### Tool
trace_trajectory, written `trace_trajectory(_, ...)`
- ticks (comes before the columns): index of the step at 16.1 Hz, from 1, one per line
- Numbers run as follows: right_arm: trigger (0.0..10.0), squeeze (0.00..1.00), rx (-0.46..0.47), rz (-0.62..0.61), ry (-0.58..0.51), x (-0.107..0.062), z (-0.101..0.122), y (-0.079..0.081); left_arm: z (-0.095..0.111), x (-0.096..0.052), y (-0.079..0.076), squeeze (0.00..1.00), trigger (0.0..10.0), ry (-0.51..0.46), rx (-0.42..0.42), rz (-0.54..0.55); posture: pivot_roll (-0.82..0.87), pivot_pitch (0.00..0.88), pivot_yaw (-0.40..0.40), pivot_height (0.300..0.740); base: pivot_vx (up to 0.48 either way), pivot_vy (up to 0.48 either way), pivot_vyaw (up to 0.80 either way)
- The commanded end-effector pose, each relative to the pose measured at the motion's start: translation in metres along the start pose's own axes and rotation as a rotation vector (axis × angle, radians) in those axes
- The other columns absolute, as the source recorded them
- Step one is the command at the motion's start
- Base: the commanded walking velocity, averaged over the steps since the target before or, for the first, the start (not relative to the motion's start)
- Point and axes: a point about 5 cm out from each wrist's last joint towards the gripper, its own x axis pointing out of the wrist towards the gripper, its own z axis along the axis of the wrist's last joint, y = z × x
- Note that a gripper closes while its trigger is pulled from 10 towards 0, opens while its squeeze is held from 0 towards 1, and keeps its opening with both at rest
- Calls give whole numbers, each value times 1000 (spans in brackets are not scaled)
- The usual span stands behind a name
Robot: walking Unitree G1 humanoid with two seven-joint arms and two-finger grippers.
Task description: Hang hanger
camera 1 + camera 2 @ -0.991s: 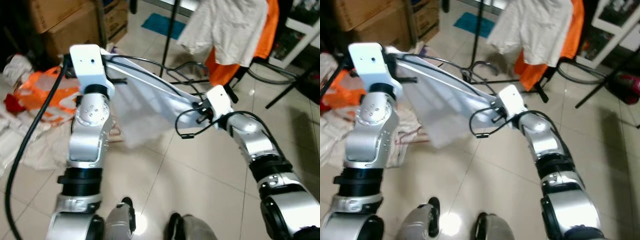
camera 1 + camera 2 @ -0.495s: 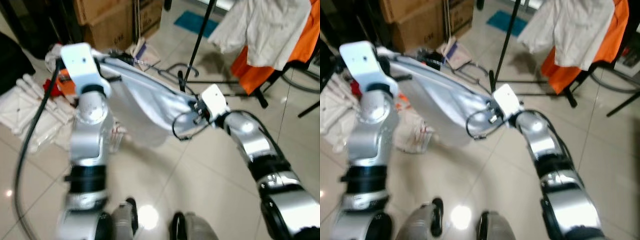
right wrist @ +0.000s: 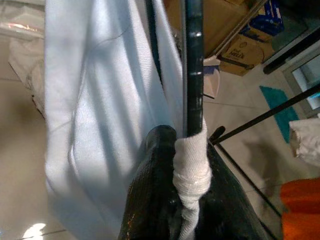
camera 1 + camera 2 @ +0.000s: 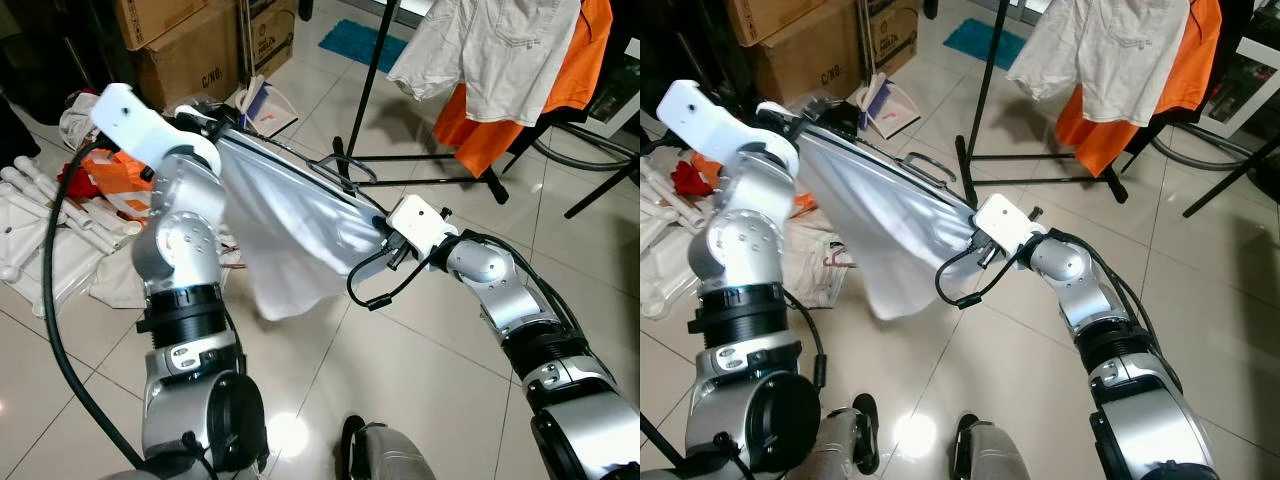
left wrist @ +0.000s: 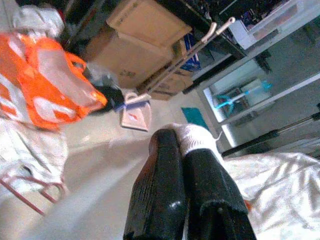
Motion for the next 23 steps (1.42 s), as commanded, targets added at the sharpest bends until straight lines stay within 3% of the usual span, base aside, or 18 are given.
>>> trace_trajectory(1,0,0,-72,5,-63,2,12,1,-15,-1,-14,0,10000,99,-11,-55,-91,210,-112,740,0,0,0)
trace_trajectory(3,0,0,-87,15,-60,0,9,3,-11,1,-16,0,10000,121,-65,-47,-91,212,-111,740,0,0,0)
trace_trajectory(5,0,0,-57,19,-73,0,9,3,-8,0,-19,0,10000,117,-49,-68,-89,216,-114,740,0,0,0)
trace_trajectory(7,0,0,64,2,-116,2,15,1,-16,-4,-22,0,10000,72,221,-158,-88,215,-114,740,0,0,0)
trace_trajectory(9,0,0,101,-4,-135,3,18,1,-24,-5,-21,0,10000,102,308,-166,-84,213,-110,740,0,0,0)
trace_trajectory(10,0,0,103,-3,-138,3,18,1,-26,-6,-22,82,10000,117,299,-196,-85,213,-110,740,0,0,0)
trace_trajectory(11,0,0,106,-3,-141,3,18,2,-26,-8,-26,1000,10000,122,282,-232,-84,211,-109,740,0,0,0)
trace_trajectory(15,0,0,108,15,-141,3,18,5,-20,-16,-42,1000,10000,97,381,-341,-85,204,-107,740,0,0,0)
trace_trajectory(19,0,0,106,25,-140,3,17,7,-10,-12,-39,1000,10000,57,706,-379,-82,195,-106,740,0,0,0)
trace_trajectory(23,0,0,104,32,-134,3,16,9,-5,-13,-36,1000,10000,43,890,-418,-80,193,-105,740,0,0,0)
